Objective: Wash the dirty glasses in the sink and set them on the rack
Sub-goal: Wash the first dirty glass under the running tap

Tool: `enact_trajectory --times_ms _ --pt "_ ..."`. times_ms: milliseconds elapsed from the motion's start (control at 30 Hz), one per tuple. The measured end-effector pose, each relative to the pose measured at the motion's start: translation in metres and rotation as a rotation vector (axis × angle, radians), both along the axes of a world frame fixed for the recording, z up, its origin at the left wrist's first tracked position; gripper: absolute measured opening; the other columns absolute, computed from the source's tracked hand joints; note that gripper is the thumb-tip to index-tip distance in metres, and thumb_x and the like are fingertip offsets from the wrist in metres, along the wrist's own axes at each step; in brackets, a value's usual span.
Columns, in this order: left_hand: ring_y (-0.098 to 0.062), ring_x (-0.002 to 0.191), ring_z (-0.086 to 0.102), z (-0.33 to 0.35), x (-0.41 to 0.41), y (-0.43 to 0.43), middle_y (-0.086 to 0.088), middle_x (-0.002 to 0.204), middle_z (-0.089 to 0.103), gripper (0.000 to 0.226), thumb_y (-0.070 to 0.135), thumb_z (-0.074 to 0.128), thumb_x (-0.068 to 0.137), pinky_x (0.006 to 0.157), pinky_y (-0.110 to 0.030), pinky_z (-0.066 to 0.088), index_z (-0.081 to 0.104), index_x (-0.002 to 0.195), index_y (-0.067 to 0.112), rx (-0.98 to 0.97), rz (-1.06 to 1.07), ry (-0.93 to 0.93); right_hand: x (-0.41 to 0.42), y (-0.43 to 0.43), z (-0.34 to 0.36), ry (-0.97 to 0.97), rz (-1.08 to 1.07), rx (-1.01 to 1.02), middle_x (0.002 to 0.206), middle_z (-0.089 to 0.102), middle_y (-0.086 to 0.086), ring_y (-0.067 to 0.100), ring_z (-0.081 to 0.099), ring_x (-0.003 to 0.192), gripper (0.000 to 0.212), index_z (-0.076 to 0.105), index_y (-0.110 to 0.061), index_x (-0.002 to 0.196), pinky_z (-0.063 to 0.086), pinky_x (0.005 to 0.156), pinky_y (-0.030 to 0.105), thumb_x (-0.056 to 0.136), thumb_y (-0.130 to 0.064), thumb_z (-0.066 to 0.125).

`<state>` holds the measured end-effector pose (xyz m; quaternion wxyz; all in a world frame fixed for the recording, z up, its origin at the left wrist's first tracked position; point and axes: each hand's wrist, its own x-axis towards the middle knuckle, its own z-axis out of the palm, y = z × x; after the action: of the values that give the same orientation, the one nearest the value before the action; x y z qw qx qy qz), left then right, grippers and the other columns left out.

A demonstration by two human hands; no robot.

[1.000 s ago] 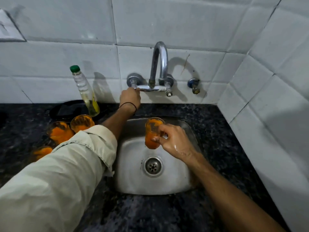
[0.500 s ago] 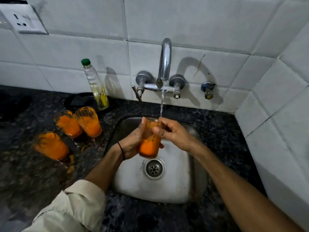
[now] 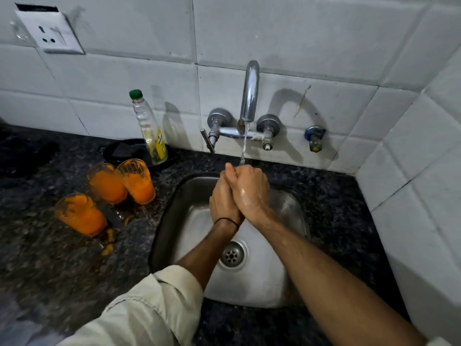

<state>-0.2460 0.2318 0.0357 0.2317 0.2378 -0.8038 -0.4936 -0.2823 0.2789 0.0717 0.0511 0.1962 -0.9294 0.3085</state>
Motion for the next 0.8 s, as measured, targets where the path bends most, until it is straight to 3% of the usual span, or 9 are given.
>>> enact_trajectory --times_ms 133,233,300,367,433,567,667,733,800 --pt "-0.022 0.099 0.068 -0.007 0.002 -0.031 -0.004 0.104 0.07 0.039 0.019 0.074 0.083 0.082 -0.032 0.055 0.057 0.118 0.019 0.41 -0.504 -0.122 -0.013 0.018 0.004 -0.2 0.18 -0.09 0.055 0.053 0.001 0.017 0.052 0.054 0.051 0.052 -0.017 0.053 0.045 0.064 0.031 0.1 -0.037 0.054" --pt "-0.027 0.101 0.069 -0.012 0.012 -0.053 -0.009 0.108 0.07 0.044 0.007 0.07 0.079 0.083 -0.036 0.056 0.059 0.121 0.013 0.813 -0.838 -0.155 -0.012 0.025 0.002 -0.337 0.332 -0.173 0.056 0.058 0.004 0.017 0.058 0.056 0.046 0.056 -0.02 0.055 0.05 0.064 0.033 0.097 -0.036 0.06" --pt "-0.024 0.096 0.069 -0.015 0.011 -0.049 -0.006 0.1 0.072 0.036 0.009 0.069 0.082 0.077 -0.028 0.056 0.06 0.117 0.013 0.678 -0.749 -0.163 -0.008 0.017 0.0 -0.328 0.249 -0.171 0.055 0.057 0.0 0.013 0.057 0.056 0.045 0.057 -0.021 0.055 0.049 0.064 0.032 0.097 -0.036 0.059" --pt "-0.021 0.093 0.068 -0.018 0.003 -0.035 -0.002 0.092 0.07 0.029 0.018 0.068 0.085 0.067 -0.018 0.051 0.06 0.112 0.014 0.244 -0.449 -0.207 -0.005 0.006 -0.003 -0.284 0.08 -0.073 0.059 0.058 0.001 0.017 0.057 0.058 0.048 0.058 -0.017 0.058 0.044 0.062 0.031 0.099 -0.042 0.054" --pt "-0.022 0.092 0.066 -0.022 0.001 -0.021 -0.002 0.095 0.068 0.028 0.027 0.062 0.09 0.067 -0.027 0.051 0.058 0.115 0.015 -0.067 -0.163 -0.222 0.0 -0.004 -0.008 -0.235 -0.035 0.068 0.069 0.061 0.005 0.022 0.058 0.066 0.048 0.061 -0.014 0.067 0.043 0.065 0.031 0.1 -0.047 0.048" --pt "-0.014 0.094 0.066 -0.034 0.001 -0.03 0.007 0.094 0.066 0.032 0.021 0.07 0.087 0.064 -0.011 0.047 0.056 0.115 0.02 0.218 -0.347 -0.152 -0.002 -0.004 -0.008 -0.191 0.006 0.15 0.07 0.059 0.003 0.019 0.056 0.066 0.048 0.068 -0.011 0.076 0.044 0.067 0.03 0.103 -0.043 0.045" --pt "-0.021 0.104 0.067 -0.029 0.002 -0.057 -0.006 0.116 0.067 0.053 0.019 0.078 0.078 0.086 -0.029 0.055 0.055 0.125 0.022 0.634 -0.686 -0.25 -0.011 0.01 -0.001 -0.38 0.141 0.003 0.061 0.06 0.001 0.014 0.059 0.054 0.049 0.062 -0.014 0.065 0.048 0.054 0.026 0.102 -0.043 0.049" --pt "-0.026 0.096 0.071 -0.023 0.0 -0.062 -0.013 0.111 0.069 0.045 0.017 0.075 0.08 0.086 -0.036 0.058 0.057 0.121 0.015 0.641 -0.776 -0.3 -0.011 0.01 0.001 -0.402 0.109 -0.074 0.06 0.062 0.003 0.015 0.06 0.053 0.046 0.063 -0.013 0.065 0.053 0.056 0.03 0.1 -0.04 0.052" --pt "-0.023 0.085 0.071 -0.016 -0.003 -0.047 -0.008 0.095 0.071 0.03 0.021 0.073 0.082 0.076 -0.032 0.061 0.059 0.108 0.017 0.392 -0.552 -0.287 -0.007 0.003 0.001 -0.356 -0.033 -0.094 0.06 0.059 0.002 0.017 0.057 0.057 0.045 0.061 -0.013 0.063 0.05 0.062 0.033 0.099 -0.038 0.052"
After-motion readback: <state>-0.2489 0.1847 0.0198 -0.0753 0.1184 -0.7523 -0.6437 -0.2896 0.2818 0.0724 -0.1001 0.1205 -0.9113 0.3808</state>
